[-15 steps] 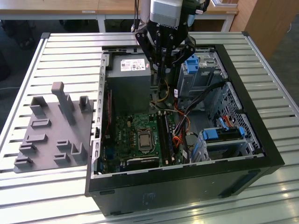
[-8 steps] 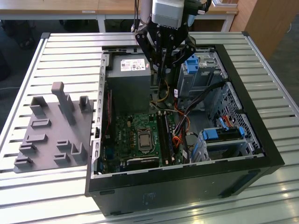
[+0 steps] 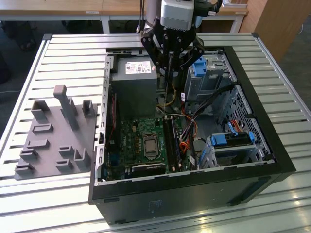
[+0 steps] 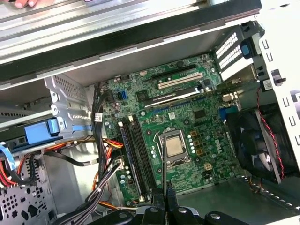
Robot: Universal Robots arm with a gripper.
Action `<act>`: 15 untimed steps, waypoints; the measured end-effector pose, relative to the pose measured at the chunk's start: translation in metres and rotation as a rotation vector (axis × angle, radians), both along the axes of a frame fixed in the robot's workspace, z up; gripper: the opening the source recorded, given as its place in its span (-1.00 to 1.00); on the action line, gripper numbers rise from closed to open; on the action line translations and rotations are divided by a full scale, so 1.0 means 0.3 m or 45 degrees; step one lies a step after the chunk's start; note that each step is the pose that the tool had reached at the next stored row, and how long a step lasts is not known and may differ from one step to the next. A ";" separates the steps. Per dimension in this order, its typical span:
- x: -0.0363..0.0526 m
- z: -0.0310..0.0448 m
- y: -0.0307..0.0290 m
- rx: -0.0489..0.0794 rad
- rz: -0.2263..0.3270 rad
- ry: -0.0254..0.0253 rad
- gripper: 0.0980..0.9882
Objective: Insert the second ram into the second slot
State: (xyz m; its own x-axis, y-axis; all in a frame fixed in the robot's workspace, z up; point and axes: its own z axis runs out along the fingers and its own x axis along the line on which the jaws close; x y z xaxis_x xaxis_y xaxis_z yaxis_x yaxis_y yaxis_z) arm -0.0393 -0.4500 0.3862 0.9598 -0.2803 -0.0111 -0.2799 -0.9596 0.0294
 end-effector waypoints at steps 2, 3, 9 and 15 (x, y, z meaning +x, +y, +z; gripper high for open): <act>0.000 0.000 -0.001 0.000 0.016 -0.0016 -0.91; 0.000 -0.001 -0.001 0.000 0.025 -0.0022 -0.91; 0.000 -0.002 -0.002 0.000 0.078 -0.0056 -0.91; 0.000 -0.005 -0.002 0.000 0.137 -0.0086 -0.91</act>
